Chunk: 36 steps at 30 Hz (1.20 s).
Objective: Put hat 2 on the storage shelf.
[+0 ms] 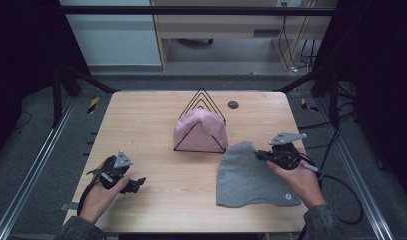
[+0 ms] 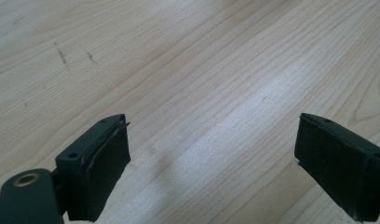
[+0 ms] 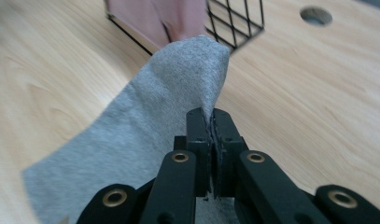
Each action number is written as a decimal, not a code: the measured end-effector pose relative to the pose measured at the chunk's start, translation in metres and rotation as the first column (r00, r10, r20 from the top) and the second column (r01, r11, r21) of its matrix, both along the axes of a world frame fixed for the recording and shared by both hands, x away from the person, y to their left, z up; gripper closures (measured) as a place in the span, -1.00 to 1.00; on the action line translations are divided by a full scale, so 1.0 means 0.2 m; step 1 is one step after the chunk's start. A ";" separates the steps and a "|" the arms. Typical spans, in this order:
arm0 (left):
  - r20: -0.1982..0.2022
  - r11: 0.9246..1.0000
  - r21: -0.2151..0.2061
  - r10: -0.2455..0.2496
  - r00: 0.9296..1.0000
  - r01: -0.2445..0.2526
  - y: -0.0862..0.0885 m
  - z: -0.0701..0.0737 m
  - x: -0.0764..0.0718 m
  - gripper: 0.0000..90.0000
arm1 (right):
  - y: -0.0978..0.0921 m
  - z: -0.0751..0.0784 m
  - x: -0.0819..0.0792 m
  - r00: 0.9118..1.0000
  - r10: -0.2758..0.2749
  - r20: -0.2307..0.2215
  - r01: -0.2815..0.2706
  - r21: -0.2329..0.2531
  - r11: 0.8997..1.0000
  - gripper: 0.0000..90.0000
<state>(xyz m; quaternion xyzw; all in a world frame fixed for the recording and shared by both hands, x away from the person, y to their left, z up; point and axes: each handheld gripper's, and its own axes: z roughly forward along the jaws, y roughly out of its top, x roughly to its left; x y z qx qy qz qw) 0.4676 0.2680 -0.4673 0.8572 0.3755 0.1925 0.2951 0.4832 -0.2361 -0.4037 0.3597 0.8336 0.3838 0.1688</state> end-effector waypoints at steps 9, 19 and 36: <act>0.016 0.995 -0.089 -0.036 0.999 0.037 -0.03 0.06 -0.04 -0.80 | 0.10 0.25 -0.15 0.990 0.083 0.110 -0.087 0.028 0.996 0.95; 0.073 0.962 -0.246 -0.101 0.992 0.116 -0.12 0.31 0.00 -0.80 | 0.17 0.53 -0.21 0.967 0.141 0.213 -0.158 0.062 0.986 0.95; 0.157 0.933 -0.266 -0.206 0.966 0.242 -0.35 0.67 0.13 -0.70 | 0.32 0.82 -0.12 0.937 0.194 0.290 -0.226 0.082 0.971 0.95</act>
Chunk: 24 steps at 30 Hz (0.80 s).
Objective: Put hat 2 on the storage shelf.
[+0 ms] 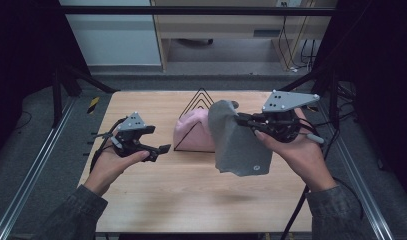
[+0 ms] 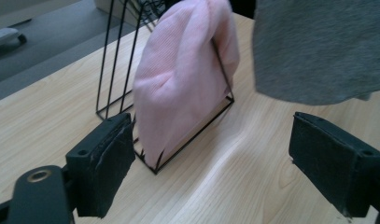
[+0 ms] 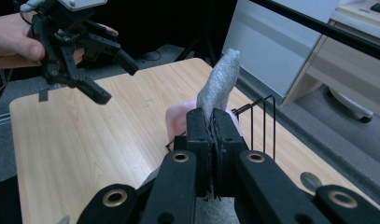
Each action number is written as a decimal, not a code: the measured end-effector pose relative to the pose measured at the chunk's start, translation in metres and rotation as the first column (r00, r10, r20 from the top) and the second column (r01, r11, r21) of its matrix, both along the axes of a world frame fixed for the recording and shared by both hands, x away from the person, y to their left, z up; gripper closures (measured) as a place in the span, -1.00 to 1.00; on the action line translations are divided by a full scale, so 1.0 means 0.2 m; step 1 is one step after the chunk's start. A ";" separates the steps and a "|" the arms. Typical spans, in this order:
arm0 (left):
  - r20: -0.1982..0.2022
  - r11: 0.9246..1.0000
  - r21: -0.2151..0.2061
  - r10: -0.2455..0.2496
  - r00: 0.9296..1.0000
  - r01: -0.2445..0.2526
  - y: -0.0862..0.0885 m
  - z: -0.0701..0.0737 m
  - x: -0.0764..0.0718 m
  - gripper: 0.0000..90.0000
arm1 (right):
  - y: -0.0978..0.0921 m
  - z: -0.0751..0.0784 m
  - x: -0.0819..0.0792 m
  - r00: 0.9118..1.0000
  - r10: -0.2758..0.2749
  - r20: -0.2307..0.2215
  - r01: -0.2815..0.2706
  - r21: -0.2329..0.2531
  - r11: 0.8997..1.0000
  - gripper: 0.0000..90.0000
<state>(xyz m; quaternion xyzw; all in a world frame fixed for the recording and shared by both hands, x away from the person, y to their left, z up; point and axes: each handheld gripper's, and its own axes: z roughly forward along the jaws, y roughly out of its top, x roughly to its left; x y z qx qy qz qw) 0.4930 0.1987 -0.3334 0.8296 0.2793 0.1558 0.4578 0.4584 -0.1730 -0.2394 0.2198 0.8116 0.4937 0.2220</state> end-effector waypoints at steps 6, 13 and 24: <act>0.024 0.999 -0.007 -0.031 0.999 0.032 -0.06 0.06 0.01 -0.60 | 0.03 0.05 0.03 1.000 0.000 0.005 0.000 0.010 1.000 0.95; 0.040 0.998 -0.017 -0.061 0.997 0.062 -0.10 0.09 0.00 -0.51 | 0.08 0.07 0.05 1.000 0.005 0.008 -0.005 0.005 1.000 0.95; 0.075 0.996 -0.021 -0.082 0.994 0.084 -0.14 0.16 0.02 -0.36 | 0.17 0.16 0.07 0.999 0.027 0.024 -0.027 0.020 0.999 0.95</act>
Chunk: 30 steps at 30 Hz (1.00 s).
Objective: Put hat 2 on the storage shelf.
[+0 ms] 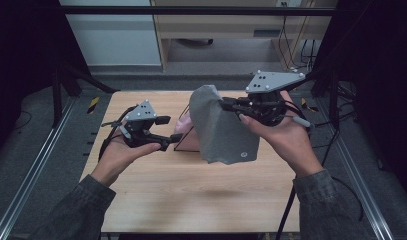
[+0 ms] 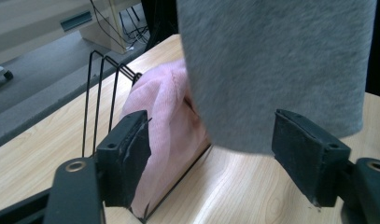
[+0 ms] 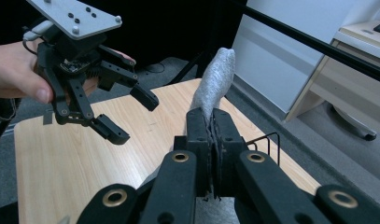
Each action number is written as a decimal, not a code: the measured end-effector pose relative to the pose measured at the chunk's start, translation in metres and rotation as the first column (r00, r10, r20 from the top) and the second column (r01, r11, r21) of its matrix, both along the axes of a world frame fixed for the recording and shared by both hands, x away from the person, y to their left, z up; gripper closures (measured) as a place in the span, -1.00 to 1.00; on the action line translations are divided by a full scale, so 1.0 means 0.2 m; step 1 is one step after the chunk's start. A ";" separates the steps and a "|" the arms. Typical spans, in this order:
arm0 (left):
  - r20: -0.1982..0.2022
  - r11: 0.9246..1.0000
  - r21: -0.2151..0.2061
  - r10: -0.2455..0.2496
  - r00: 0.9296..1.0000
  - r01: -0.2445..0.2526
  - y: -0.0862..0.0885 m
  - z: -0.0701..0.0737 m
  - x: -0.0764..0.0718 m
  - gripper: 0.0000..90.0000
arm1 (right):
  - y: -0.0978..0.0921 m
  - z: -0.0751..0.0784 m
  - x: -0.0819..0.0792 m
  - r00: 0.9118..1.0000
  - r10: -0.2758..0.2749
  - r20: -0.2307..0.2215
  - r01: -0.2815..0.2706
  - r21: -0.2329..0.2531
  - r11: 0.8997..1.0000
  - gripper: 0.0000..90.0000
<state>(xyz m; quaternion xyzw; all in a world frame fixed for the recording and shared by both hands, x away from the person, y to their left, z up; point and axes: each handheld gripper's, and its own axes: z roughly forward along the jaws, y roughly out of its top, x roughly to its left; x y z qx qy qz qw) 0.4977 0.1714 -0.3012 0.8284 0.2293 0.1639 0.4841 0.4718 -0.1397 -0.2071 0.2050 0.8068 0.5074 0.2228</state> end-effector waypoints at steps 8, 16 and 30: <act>-0.007 1.000 -0.002 -0.013 1.000 0.013 -0.07 -0.02 0.06 -0.30 | 0.06 0.00 0.03 1.000 0.025 -0.011 -0.024 0.015 1.000 0.95; 0.002 0.999 -0.027 -0.020 1.000 0.020 -0.17 -0.03 0.12 0.02 | 0.07 0.01 0.02 1.000 0.029 -0.012 -0.028 0.025 0.999 0.95; -0.014 1.000 -0.008 -0.017 1.000 0.017 -0.21 0.08 0.12 0.94 | -0.08 -0.01 0.09 0.997 -0.069 -0.019 0.070 0.041 0.997 0.95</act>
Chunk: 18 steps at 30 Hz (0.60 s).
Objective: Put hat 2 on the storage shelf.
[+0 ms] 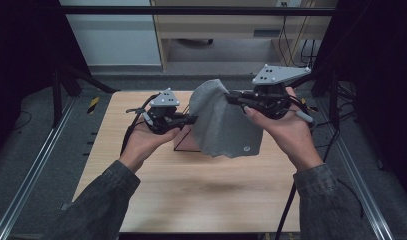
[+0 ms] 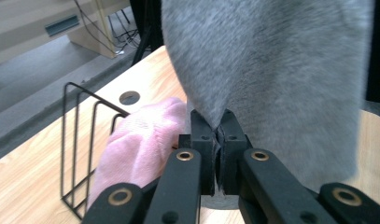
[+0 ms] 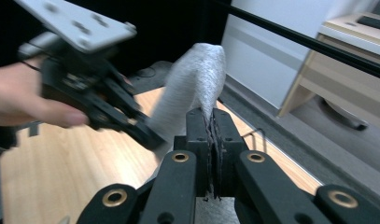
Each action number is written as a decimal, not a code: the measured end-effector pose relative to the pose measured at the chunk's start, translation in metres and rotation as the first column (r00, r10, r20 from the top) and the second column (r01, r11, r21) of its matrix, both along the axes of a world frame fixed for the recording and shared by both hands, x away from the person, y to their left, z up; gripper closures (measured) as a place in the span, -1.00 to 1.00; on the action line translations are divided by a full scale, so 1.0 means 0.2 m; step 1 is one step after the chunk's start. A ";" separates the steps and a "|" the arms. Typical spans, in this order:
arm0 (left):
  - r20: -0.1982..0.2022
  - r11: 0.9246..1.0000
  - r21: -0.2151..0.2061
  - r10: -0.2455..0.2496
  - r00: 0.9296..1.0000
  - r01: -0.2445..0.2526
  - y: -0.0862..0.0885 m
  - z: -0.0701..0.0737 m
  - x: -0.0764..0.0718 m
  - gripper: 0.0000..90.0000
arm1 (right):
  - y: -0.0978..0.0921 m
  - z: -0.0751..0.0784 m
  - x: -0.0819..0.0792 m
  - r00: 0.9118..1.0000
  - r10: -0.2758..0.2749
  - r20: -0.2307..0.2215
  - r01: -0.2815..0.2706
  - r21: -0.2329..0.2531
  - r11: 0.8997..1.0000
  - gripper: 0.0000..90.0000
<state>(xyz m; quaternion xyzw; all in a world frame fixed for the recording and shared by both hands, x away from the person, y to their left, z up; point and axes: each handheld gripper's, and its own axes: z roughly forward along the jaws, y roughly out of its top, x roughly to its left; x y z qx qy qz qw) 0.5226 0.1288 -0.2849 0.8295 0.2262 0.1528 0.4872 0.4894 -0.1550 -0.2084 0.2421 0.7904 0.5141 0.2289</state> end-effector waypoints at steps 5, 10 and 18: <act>0.023 0.999 0.008 0.032 0.999 -0.033 0.05 0.09 -0.01 0.95 | -0.03 0.01 0.04 0.999 -0.041 -0.003 0.041 0.014 0.999 0.95; 0.050 0.998 0.012 0.056 0.997 -0.056 0.07 0.20 0.02 0.95 | -0.02 0.05 0.10 0.997 -0.075 0.011 0.075 0.030 0.997 0.95; 0.059 0.996 0.001 0.086 0.995 -0.086 0.07 0.27 0.12 0.95 | 0.01 0.10 0.26 0.993 -0.114 0.013 0.113 0.061 0.992 0.95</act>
